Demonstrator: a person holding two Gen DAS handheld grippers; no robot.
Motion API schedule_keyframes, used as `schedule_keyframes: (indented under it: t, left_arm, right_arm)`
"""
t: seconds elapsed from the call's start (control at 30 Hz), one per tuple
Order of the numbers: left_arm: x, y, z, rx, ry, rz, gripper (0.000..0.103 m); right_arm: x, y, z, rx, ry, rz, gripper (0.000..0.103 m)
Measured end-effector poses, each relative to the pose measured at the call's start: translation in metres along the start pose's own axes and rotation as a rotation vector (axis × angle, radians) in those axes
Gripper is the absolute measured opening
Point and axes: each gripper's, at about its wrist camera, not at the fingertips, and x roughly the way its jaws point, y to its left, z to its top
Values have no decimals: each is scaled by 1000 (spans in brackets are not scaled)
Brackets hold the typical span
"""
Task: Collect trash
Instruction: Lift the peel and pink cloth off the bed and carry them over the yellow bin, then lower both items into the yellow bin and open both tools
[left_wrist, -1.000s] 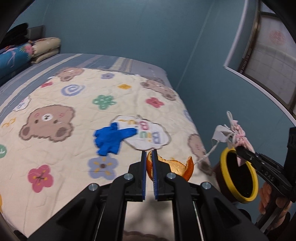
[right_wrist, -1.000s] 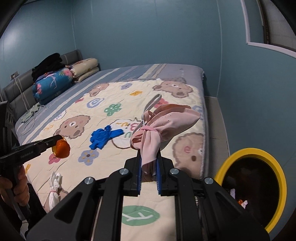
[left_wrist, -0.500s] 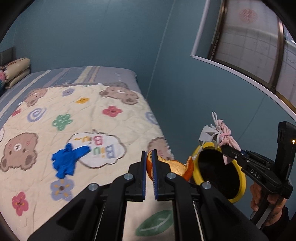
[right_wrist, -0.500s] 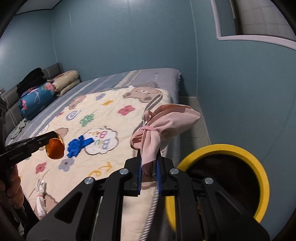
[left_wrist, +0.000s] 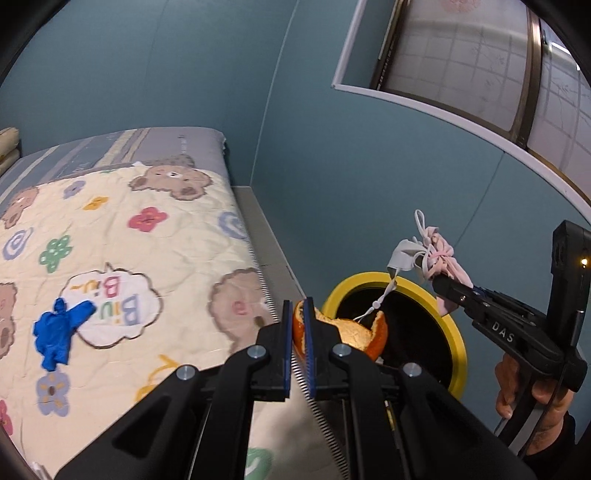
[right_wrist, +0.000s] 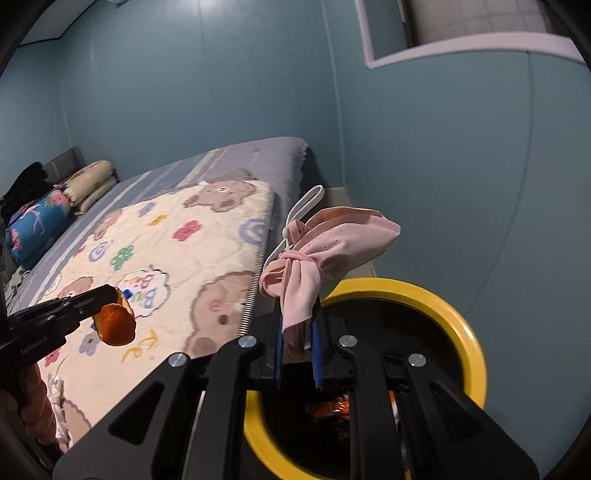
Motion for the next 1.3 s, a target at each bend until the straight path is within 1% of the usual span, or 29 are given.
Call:
schedule_keyframes:
  t: [0.1,0.27,0.4,0.53,0.7,0.77,0.9,0.93,0.97,1.0,1.07,1.1,1.17,1.27,1.3]
  left_arm:
    - [13,-11,0,-3,16,-21,5]
    - [34,-30,1,21,47,-29,5]
    - [50,-42,2,37,71,-44,5]
    - [68,-51,0,43,101,-72,5]
    - [91,-60,-7,37,156,-88,5]
    - [97,-64,-9,44,172,-83,6]
    - [103,-69,-9,48,184,-77,11]
    - [103,-69,-9,45,185,-74,13]
    - [104,-69,-8,40,187,-71,21]
    - [104,-69,-7,31,188,-72,27]
    - [103,-67,-5,25,176,-60,44]
    - [101,-67,-4,30,167,-47,47]
    - [95,-65,-3,36,156,-33,60]
    - [84,-58,-2,33,131,-25,74]
    - [81,-56,-2,41,122,-13,76]
  right_arm:
    - [6,-18,-3,33,18,-27,12]
    - [11,-43,-11,79,37,-60,12]
    - [18,-51,-18,86,61,-87,12]
    - [26,-62,-26,82,87,-140,12]
    - [35,-76,-34,106,136,-149,12]
    - [36,-77,-37,104,149,-152,13]
    - [37,-82,-39,112,167,-161,15]
    - [36,-84,-39,121,170,-168,16]
    - [35,-84,-39,126,170,-170,19]
    - [34,-85,-39,130,170,-167,26]
    - [32,-85,-39,138,169,-165,36]
    - [31,-86,-40,139,171,-167,36]
    - [30,-86,-40,149,177,-171,38]
    - [27,-86,-41,159,176,-169,47]
    - [25,-84,-41,159,175,-166,48]
